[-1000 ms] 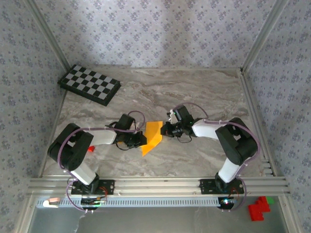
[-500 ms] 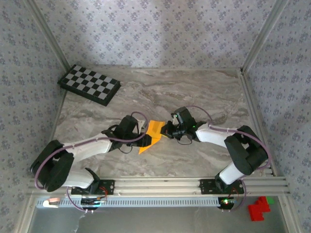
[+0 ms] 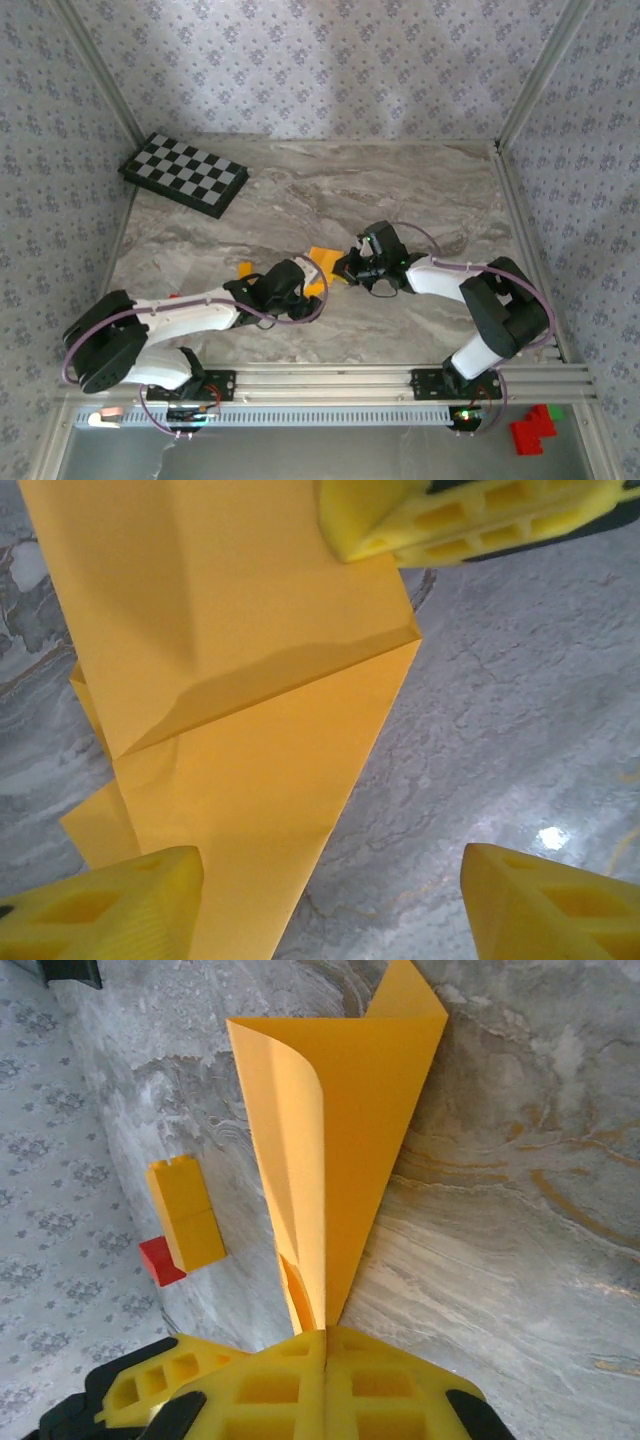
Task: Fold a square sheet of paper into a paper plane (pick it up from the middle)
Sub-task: Fold the paper plane at the bottom-center of the table.
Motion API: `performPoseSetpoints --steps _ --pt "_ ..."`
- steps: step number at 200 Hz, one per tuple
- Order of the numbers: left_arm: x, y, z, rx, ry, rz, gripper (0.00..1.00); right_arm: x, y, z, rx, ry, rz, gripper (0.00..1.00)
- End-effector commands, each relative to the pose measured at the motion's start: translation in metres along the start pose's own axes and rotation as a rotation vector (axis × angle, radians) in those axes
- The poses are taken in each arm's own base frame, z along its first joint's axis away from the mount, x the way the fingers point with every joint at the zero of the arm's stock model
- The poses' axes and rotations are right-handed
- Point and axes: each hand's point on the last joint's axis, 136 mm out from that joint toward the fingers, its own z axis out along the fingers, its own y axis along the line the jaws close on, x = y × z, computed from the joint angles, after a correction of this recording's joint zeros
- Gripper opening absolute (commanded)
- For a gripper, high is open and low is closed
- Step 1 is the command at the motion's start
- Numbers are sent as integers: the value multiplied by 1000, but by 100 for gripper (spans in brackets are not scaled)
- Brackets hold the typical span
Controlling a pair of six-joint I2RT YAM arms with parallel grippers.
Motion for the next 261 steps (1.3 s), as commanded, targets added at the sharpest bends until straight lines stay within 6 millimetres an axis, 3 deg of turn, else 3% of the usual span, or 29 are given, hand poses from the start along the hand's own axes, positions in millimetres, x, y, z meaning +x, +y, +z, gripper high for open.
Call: performPoseSetpoints --steps 1,59,137,204,261 --pt "-15 2 3 -90 -18 113 72 2 0 1 -23 22 33 0" --pt "-19 12 22 -264 33 220 68 1 -2 4 -39 33 49 0" --pt "-24 9 29 -284 42 241 35 0 -7 6 -40 41 59 0" --pt "-24 12 28 -305 41 233 19 0 -7 8 -41 48 61 0" --pt "-18 18 29 -332 69 252 32 0 -5 6 -43 50 62 0"
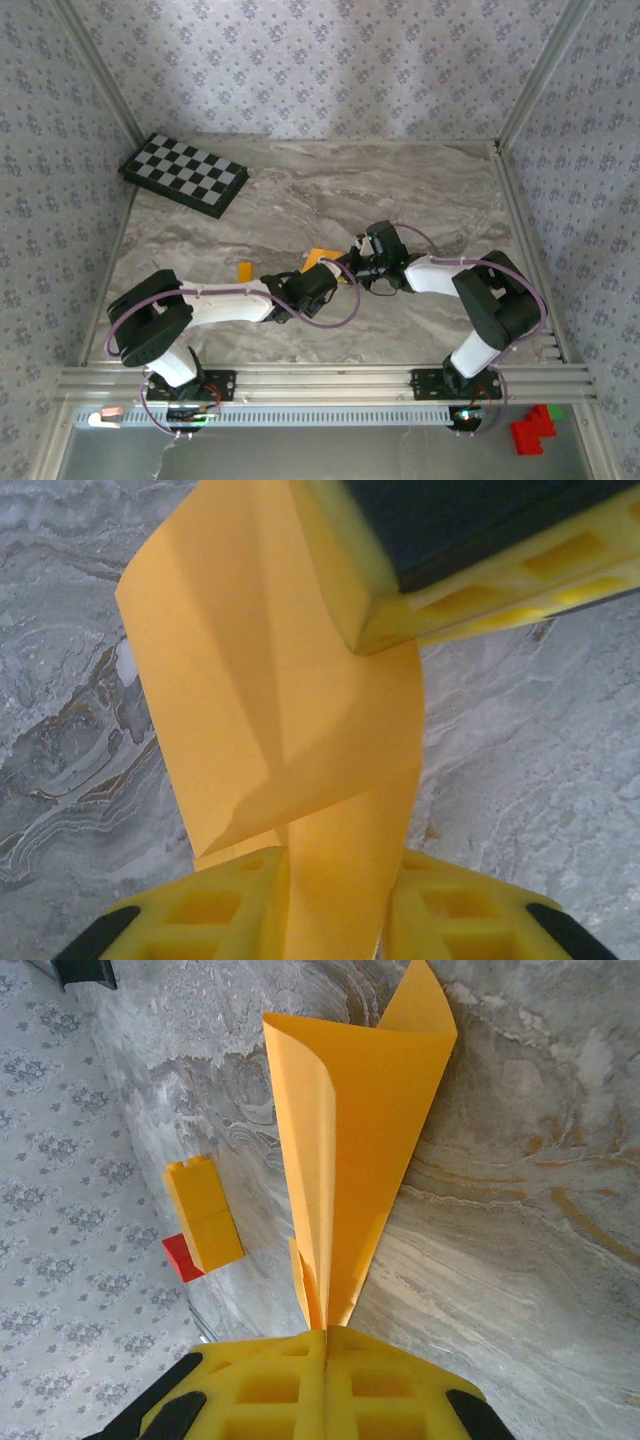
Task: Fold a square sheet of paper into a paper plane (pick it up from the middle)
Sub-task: Fold the paper plane at the bottom-center of the table.
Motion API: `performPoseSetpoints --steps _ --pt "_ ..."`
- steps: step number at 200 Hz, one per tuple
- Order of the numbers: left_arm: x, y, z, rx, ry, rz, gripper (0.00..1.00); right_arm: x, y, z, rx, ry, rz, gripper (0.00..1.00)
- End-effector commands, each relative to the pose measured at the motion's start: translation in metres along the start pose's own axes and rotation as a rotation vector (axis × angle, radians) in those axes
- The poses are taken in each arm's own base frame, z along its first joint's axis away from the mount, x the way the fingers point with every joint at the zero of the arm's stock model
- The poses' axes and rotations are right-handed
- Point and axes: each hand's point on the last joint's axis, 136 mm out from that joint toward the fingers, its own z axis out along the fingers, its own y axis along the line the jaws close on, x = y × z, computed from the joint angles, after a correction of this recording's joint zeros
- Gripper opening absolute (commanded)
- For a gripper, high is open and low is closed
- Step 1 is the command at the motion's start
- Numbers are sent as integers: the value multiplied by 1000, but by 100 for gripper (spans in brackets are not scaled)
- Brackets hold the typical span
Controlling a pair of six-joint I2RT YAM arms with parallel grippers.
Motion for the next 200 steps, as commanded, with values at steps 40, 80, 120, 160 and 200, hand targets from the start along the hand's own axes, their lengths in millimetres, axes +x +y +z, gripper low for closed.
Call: performPoseSetpoints --steps 40,80,120,160,200 --pt "1 3 6 -48 35 27 37 2 -4 -1 3 23 19 0" --pt "-4 3 0 -34 17 13 26 2 -6 0 10 23 21 0" --pt "-6 1 -3 -18 3 -3 17 1 -6 1 9 25 22 0" --pt "-4 -1 0 2 10 -30 6 0 -7 2 9 25 21 1" --pt "-4 0 -1 75 9 -122 0 -5 -9 -5 2 13 27 12"
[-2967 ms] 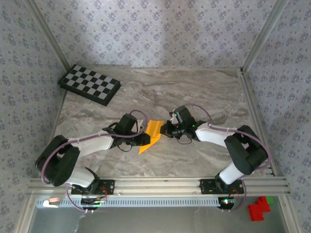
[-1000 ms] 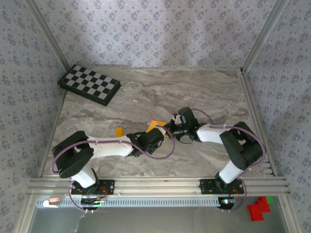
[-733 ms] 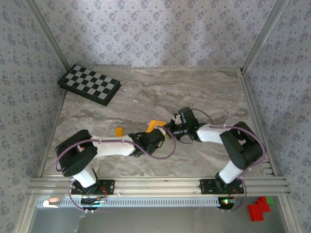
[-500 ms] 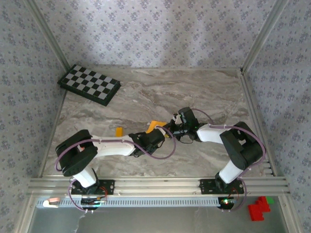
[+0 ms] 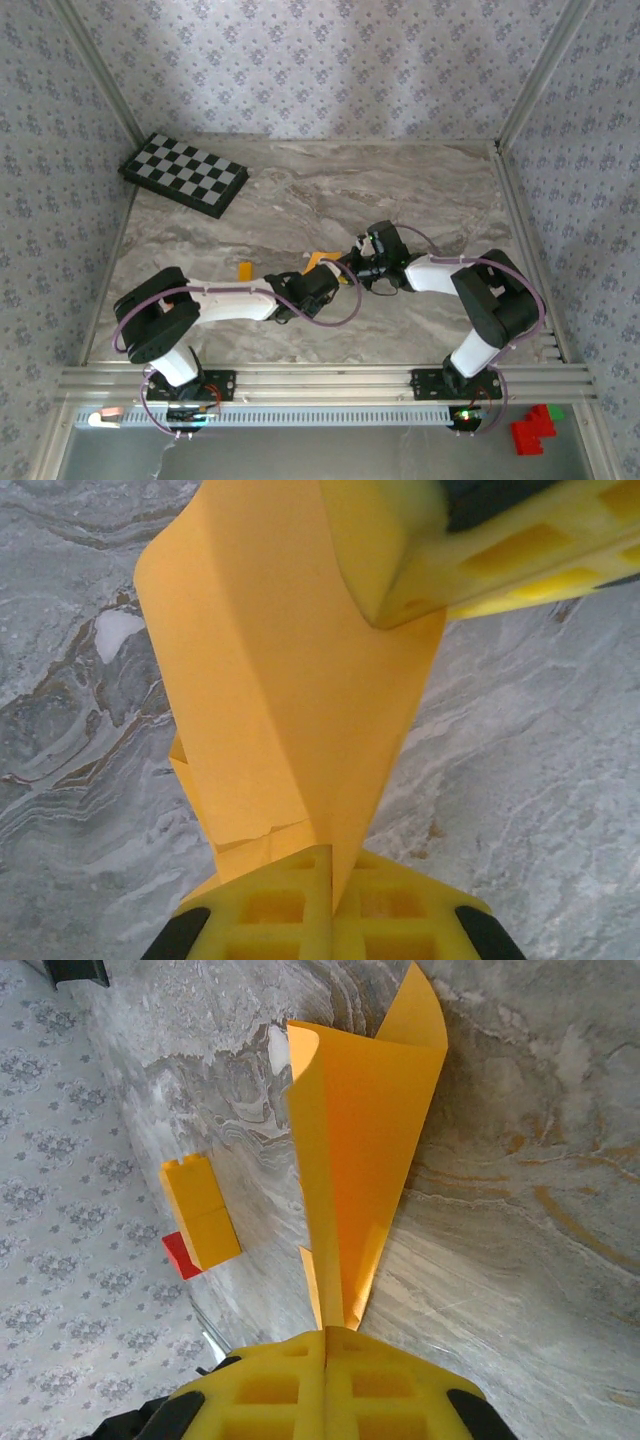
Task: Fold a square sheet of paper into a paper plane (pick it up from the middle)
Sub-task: Fold the paper plane at the bottom-center of the table.
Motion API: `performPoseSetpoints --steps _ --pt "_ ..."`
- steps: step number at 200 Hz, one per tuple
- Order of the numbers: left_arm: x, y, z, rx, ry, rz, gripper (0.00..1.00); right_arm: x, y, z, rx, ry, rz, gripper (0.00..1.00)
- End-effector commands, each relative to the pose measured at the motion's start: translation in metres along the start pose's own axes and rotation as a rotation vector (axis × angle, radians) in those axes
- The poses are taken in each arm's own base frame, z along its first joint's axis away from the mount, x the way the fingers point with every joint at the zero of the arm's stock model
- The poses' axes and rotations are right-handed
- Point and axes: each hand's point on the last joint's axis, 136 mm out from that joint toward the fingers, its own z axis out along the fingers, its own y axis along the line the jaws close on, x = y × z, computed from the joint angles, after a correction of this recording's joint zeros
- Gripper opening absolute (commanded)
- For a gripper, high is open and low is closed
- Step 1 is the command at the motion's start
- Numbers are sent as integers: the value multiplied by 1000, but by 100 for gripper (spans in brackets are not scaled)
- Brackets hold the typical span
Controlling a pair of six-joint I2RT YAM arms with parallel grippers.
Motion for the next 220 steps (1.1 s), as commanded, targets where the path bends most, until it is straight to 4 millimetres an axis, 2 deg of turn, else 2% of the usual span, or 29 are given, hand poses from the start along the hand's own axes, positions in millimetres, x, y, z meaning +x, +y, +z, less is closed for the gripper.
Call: performPoseSetpoints --steps 1,41,74,94,161,220 --pt "-10 0 -9 72 -29 -89 0 -5 -5 -5 1 -5 11 12" --pt "-12 -7 -16 259 -26 -234 0 -16 8 -32 -18 -54 -39 30" --pt "-11 -17 -21 406 -11 -345 0 -22 9 -59 84 -122 -159 34" --pt "-10 -22 -23 495 -7 -422 0 -22 7 -67 131 -142 -216 35" --pt "-8 -37 -30 701 -1 -562 0 -11 12 -57 161 -99 -354 36" --pt "-6 -42 -34 786 0 -624 0 1 19 -49 203 -78 -472 36"
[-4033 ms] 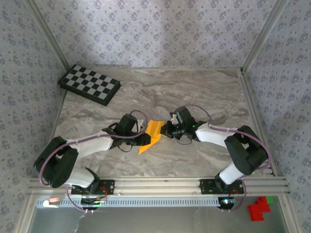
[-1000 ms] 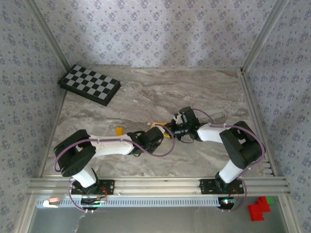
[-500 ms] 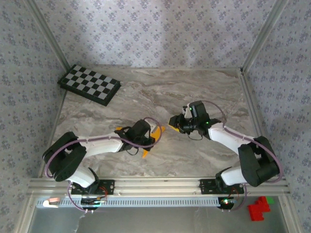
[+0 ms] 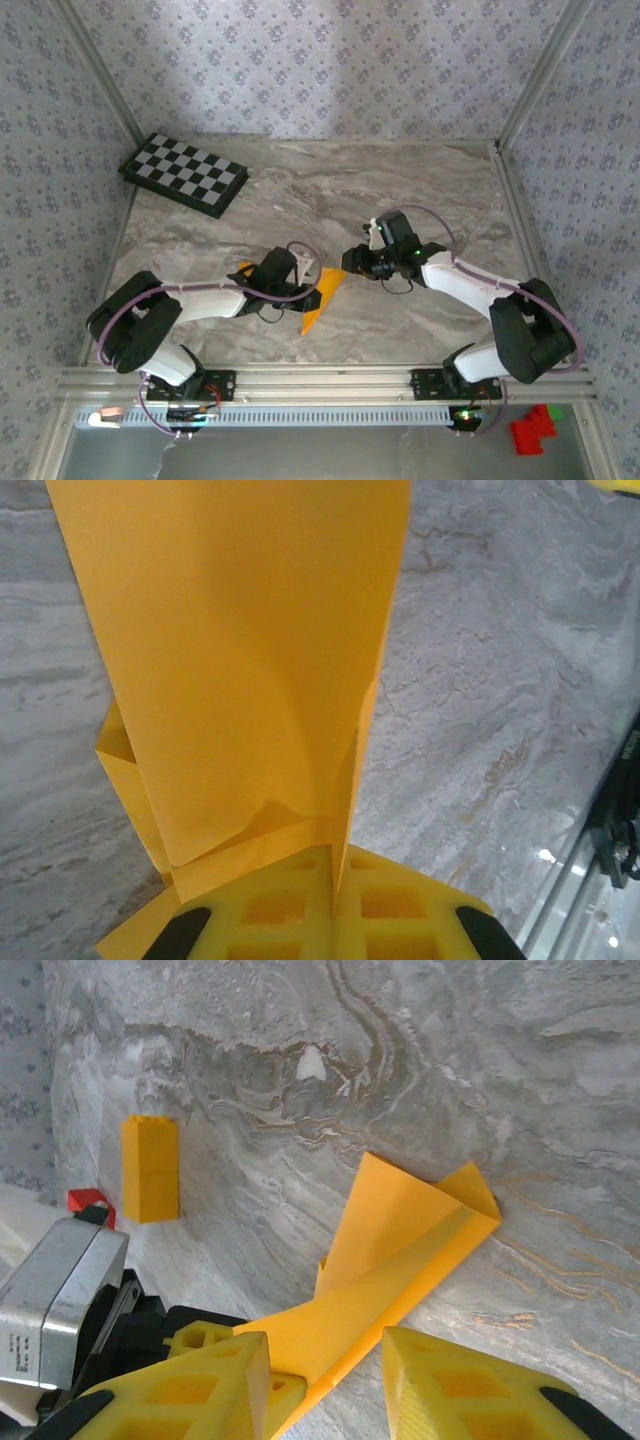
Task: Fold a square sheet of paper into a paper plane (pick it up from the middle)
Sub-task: Fold the paper plane at the bottom-center of the table.
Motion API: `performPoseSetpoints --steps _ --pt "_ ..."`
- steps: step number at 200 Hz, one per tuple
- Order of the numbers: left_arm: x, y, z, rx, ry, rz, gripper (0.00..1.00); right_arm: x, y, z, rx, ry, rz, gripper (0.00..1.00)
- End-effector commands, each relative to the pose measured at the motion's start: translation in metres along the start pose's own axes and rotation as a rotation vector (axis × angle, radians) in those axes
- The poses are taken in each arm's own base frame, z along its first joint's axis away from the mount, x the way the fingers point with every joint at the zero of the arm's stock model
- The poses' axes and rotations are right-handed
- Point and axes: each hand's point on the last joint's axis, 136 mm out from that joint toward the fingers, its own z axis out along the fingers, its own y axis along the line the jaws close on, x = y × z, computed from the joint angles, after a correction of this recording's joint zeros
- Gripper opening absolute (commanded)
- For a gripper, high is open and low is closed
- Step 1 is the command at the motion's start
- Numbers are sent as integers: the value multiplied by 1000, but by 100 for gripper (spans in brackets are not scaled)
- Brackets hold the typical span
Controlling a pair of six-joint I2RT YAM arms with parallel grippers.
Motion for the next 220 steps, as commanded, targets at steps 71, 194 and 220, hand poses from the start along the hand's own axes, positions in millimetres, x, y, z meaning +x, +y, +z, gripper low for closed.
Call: performPoseSetpoints --steps 71,194,220 --pt "7 -2 -2 119 -23 -115 0 8 13 9 69 5 -198 34" --pt "19 17 5 119 14 -181 0 11 16 15 107 24 -252 33" --pt "21 20 6 114 18 -195 0 10 17 14 120 22 -271 33"
